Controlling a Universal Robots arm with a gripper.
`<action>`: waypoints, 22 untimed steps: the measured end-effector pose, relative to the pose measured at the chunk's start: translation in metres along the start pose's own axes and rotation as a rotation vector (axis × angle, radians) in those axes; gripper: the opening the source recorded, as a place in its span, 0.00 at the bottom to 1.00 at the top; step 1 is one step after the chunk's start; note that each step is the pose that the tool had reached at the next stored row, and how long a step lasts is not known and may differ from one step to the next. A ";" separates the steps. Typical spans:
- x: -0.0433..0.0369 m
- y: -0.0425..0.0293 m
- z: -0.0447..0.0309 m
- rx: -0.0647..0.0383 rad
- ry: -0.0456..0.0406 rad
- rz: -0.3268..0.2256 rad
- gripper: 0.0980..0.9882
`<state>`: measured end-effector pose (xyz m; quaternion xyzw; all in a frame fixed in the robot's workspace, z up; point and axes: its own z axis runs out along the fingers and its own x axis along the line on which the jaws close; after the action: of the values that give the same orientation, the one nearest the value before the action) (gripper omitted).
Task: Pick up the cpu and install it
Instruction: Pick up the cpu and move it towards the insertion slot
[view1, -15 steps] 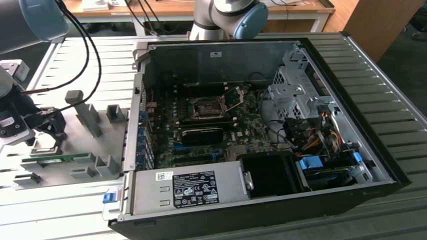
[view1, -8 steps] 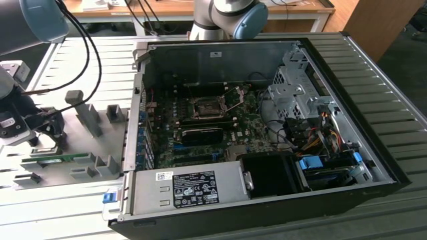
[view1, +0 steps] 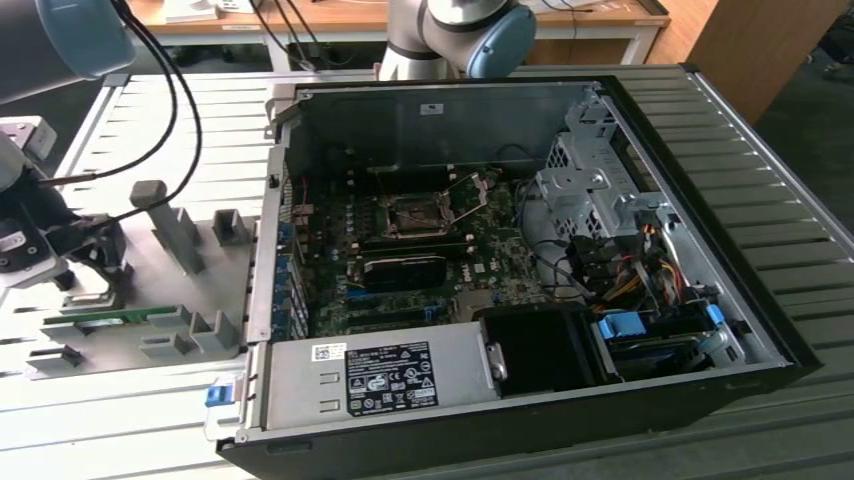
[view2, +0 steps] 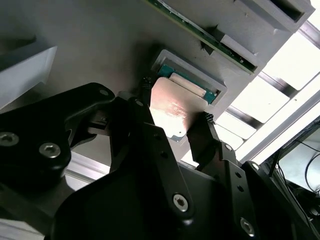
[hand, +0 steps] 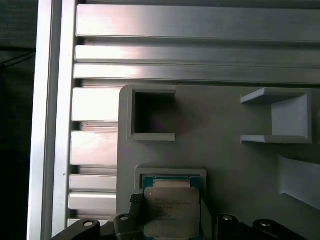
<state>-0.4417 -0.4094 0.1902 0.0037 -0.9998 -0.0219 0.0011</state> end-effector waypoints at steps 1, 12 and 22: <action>0.0000 0.0000 -0.0010 0.000 -0.0001 0.000 0.50; -0.0001 0.0007 -0.0173 0.000 0.0000 0.000 0.50; 0.0000 0.0011 -0.0260 -0.003 0.0015 0.000 0.50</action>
<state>-0.4416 -0.4094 0.2162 0.0037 -0.9997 -0.0236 0.0019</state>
